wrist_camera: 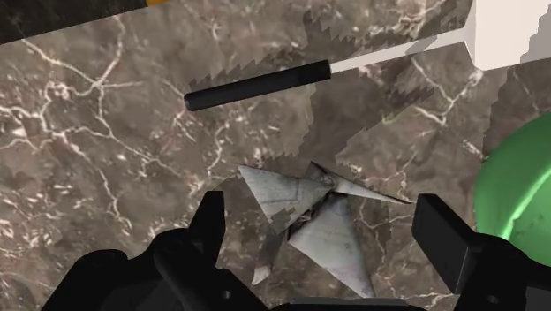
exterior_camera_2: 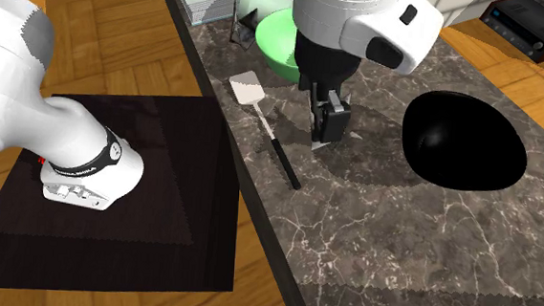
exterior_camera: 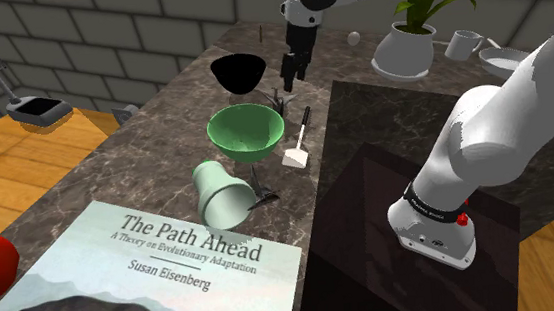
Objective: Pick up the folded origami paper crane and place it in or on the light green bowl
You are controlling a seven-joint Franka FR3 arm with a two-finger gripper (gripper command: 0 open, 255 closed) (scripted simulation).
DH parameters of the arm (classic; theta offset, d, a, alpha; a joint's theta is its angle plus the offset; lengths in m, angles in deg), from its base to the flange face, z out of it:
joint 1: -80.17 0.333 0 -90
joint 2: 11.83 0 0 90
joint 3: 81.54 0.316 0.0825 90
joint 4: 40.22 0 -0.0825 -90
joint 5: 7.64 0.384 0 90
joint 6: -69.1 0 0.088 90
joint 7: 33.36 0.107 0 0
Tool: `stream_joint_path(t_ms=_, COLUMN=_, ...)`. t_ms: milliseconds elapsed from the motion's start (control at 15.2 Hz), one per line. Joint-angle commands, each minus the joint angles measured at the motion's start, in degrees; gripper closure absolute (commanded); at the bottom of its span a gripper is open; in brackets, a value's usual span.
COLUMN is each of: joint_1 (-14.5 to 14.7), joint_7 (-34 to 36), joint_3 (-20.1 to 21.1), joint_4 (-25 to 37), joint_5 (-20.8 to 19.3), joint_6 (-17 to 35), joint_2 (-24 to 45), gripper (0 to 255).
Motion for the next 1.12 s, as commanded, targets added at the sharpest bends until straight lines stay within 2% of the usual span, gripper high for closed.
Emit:
stream_joint_path(t_ms=0, joint_1=1.1, joint_7=-3.3, joint_3=-0.6, joint_4=1.8, joint_5=1.8, joint_6=3.2, joint_2=4.4, gripper=0)
stream_joint_path(t_ms=132, joint_1=2.0, joint_7=-6.2, joint_3=-1.0, joint_4=3.4, joint_5=3.5, joint_6=5.6, joint_2=8.1, gripper=0)
stream_joint_path(t_ms=594, joint_1=2.3, joint_7=-7.1, joint_3=-0.9, joint_4=0.9, joint_5=4.8, joint_6=11.2, joint_2=11.3, gripper=0)
stream_joint_path(t_ms=1056, joint_1=2.4, joint_7=-7.2, joint_3=-0.9, joint_4=0.7, joint_5=4.9, joint_6=11.7, joint_2=11.5, gripper=0)
